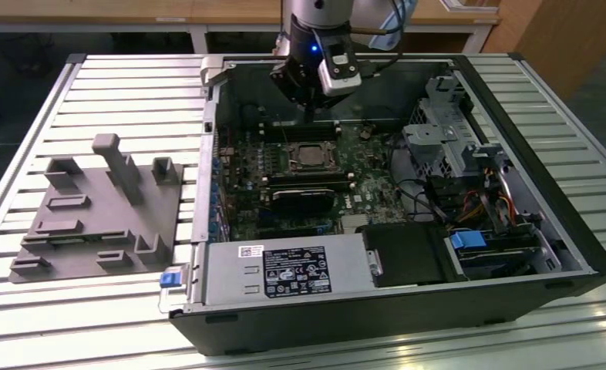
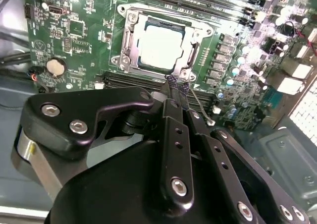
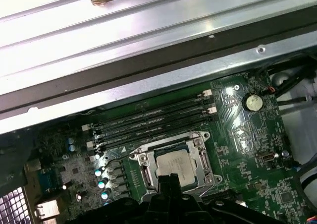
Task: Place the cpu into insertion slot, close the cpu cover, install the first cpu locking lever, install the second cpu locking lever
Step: 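Install the first cpu locking lever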
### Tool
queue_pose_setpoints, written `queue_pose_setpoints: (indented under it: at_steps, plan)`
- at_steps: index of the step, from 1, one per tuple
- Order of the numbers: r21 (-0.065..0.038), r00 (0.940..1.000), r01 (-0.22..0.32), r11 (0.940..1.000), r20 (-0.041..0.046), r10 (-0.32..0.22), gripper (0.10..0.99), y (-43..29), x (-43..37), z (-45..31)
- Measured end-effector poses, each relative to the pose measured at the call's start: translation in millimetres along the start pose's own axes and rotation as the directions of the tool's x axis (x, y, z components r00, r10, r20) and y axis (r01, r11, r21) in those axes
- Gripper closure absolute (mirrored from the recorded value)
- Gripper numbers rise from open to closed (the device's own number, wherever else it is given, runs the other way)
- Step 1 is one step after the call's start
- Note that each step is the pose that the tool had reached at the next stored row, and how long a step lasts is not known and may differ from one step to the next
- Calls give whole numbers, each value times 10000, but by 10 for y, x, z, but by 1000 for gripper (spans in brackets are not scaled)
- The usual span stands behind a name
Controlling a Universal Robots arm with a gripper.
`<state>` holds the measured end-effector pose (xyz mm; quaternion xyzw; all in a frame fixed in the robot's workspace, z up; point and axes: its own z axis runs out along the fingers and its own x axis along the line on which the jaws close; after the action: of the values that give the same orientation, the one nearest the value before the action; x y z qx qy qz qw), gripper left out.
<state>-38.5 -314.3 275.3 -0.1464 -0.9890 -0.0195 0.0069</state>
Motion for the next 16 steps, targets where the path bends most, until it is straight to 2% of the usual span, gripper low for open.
queue_pose_setpoints:
  at_steps: [3, 5, 9, 13, 16]
  plan:
    - [-16, 9998, 191, 9998, 0, -191, 980, -1, 4, 4]
    - [-33, 9995, 302, 9995, 37, -302, 980, -1, 6, 7]
    - [-97, 9991, 375, 9993, 222, -372, 980, -11, 34, 15]
    - [-148, 9968, 780, 9968, 197, -777, 980, -14, 45, 20]
    - [-148, 9911, 1319, 9911, 173, -1317, 980, -15, 45, 24]
